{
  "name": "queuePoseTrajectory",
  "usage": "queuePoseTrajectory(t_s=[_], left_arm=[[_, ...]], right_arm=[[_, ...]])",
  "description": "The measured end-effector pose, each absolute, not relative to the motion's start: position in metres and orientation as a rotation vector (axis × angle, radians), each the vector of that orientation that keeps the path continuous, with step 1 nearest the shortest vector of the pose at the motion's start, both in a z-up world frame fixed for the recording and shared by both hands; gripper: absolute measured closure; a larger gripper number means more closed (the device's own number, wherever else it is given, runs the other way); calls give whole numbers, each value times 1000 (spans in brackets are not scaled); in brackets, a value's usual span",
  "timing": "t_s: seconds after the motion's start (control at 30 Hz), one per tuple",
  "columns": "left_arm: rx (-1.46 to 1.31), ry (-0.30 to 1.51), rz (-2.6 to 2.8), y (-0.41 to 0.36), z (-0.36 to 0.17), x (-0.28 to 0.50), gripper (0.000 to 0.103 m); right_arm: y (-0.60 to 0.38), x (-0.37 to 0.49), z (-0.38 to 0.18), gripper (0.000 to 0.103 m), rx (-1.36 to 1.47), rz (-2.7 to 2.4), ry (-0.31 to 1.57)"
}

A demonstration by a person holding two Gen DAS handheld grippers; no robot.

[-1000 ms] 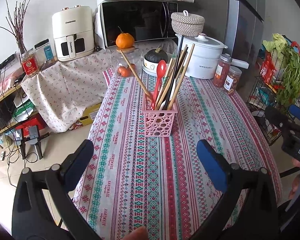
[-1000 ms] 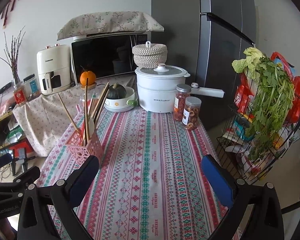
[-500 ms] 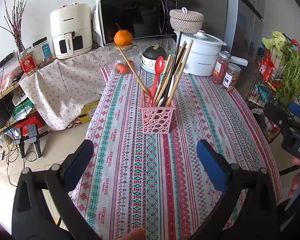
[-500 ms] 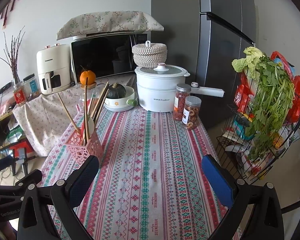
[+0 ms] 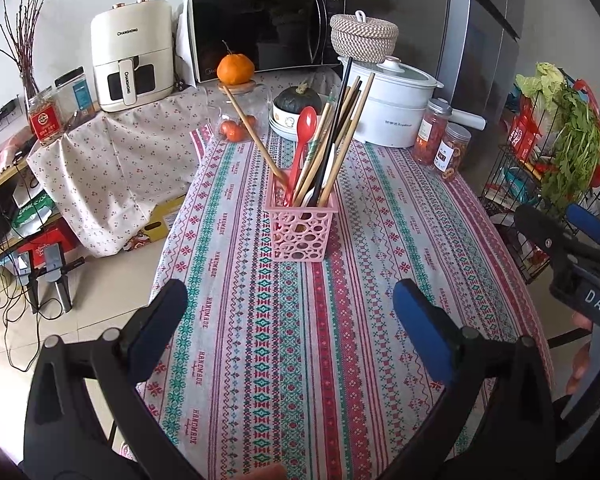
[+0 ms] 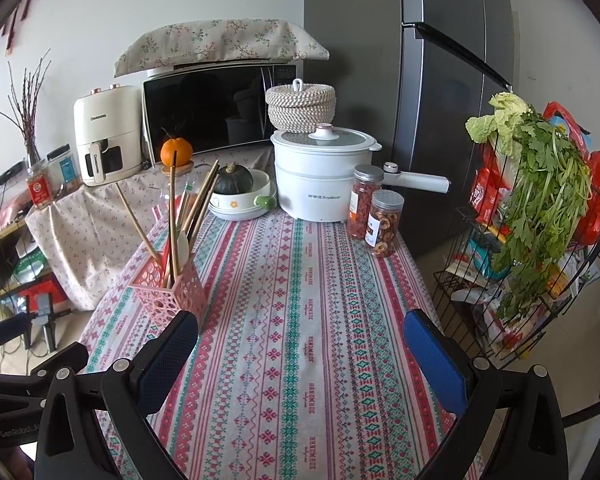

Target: Organize utensils

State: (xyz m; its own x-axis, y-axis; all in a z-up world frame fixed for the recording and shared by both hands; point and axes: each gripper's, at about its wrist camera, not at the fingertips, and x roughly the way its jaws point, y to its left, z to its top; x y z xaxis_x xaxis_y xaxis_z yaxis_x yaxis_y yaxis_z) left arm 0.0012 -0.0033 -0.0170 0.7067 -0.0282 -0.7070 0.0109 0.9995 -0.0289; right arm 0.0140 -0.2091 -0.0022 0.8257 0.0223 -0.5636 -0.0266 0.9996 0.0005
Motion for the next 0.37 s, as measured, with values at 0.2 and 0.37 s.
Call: queuePoseTrajectory(t_s=[0.2, 0.37], left_arm=[[-43, 790, -24, -2, -18, 1, 1], [-51, 777, -25, -1, -22, 3, 1]], right_arm=[[-209, 14, -2, 0, -8, 26, 600], [-209, 14, -5, 0, -9, 24, 602]])
